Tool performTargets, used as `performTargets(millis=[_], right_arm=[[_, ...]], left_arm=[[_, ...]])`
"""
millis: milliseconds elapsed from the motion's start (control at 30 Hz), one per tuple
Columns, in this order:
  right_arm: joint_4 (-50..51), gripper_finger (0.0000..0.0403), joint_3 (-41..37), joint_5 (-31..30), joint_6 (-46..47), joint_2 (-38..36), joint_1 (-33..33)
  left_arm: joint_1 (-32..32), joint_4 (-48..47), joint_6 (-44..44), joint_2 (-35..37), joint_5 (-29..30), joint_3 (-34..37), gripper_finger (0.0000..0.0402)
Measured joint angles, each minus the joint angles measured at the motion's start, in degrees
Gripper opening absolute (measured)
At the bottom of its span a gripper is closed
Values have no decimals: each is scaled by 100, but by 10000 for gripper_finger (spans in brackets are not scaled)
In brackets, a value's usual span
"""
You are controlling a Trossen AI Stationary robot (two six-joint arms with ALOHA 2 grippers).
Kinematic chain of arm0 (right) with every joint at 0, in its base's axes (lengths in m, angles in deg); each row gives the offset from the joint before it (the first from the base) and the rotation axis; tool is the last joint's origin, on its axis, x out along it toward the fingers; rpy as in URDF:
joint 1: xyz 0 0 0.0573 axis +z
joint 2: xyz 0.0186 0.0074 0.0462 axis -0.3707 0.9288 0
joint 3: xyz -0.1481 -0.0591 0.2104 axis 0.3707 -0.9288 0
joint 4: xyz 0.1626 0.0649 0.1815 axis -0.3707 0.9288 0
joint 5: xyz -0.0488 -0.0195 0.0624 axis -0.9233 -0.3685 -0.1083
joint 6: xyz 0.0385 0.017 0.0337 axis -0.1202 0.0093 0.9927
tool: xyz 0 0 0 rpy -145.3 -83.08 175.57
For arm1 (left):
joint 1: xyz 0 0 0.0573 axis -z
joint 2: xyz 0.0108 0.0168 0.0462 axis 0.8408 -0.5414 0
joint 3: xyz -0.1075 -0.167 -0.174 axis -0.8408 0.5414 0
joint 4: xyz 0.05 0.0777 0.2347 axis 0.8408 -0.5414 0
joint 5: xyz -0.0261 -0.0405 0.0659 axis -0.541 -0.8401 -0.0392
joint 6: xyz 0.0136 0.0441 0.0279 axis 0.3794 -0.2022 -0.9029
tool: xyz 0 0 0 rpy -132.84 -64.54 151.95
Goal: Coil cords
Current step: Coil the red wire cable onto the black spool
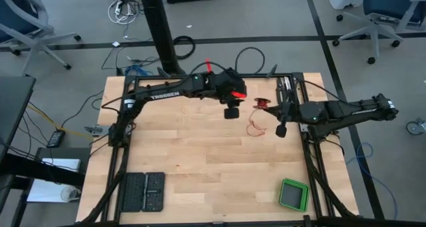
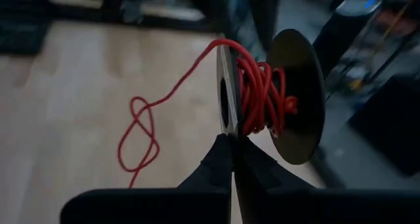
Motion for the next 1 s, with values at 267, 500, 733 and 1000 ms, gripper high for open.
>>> performTargets(millis=[267, 500, 733, 1000], right_arm=[[527, 1, 0, 1214, 584, 501, -652], [-198, 0, 0, 2083, 320, 1212, -1046], [-638, 0, 0, 2447, 138, 1520, -1292], [-1096, 0, 2, 3293, 259, 1528, -1367]], left_arm=[[117, -1811, -75, 75, 164, 4, 133], [332, -2351, 378, 226, 84, 17, 133], [862, -1787, 727, 998, 507, 17, 133], [1824, -1313, 780, 1494, 1404, 7, 133]])
